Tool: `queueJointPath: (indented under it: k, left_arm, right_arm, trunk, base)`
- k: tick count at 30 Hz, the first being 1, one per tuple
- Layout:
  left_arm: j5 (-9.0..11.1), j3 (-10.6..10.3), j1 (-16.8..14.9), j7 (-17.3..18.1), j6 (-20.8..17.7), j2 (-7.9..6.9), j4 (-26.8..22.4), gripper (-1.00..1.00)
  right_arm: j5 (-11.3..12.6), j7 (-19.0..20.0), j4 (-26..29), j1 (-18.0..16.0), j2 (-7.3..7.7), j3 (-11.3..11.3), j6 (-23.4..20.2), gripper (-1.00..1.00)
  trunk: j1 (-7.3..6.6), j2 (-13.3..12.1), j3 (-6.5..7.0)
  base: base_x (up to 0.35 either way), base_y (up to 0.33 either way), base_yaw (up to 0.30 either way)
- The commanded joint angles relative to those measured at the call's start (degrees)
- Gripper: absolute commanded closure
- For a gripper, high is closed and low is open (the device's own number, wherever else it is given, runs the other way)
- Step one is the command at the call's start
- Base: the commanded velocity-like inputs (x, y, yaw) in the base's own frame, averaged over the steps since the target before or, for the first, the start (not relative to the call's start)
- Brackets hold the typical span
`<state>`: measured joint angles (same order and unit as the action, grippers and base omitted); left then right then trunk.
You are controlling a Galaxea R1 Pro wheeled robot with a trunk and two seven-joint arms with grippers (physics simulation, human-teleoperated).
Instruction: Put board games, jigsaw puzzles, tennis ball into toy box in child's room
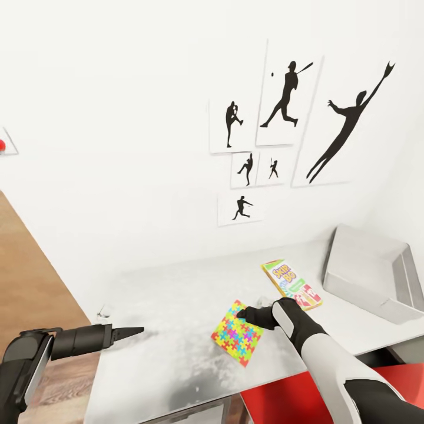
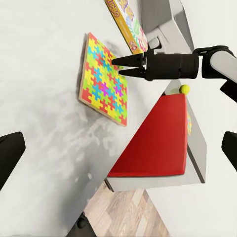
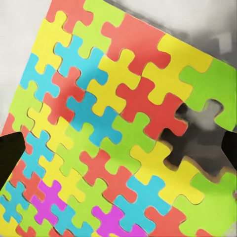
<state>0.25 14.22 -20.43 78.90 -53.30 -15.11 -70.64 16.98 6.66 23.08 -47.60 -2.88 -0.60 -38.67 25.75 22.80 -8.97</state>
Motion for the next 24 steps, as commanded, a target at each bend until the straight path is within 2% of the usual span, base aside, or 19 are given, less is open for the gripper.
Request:
queueJointPath:
  k: [1, 15, 24]
  left_arm:
    - [0.0, 0.0, 0.0, 0.2, -0.6, -0.01, 0.0, -1.00]
    - [0.0, 0.0, 0.0, 0.2, -0.6, -0.01, 0.0, -1.00]
    - [0.0, 0.0, 0.0, 0.2, -0.7, -0.01, 0.0, -1.00]
  right_arm:
    - [-0.2, 0.2, 0.1, 0.0, -0.01, 0.0, -0.3, -1.00]
    - [-0.2, 0.2, 0.0, 0.0, -0.13, 0.1, -0.3, -1.00]
    - [-0.3, 0.1, 0.0, 0.0, -0.27, 0.2, -0.3, -1.00]
  trunk:
    - [0.03, 0.1, -0.12]
    - [0.03, 0.1, -0.12]
    - [0.03, 0.1, -0.12]
  base:
    - [0.000, 0.025, 0.000]
    - [0.000, 0.087, 0.000]
    - [0.000, 0.195, 0.000]
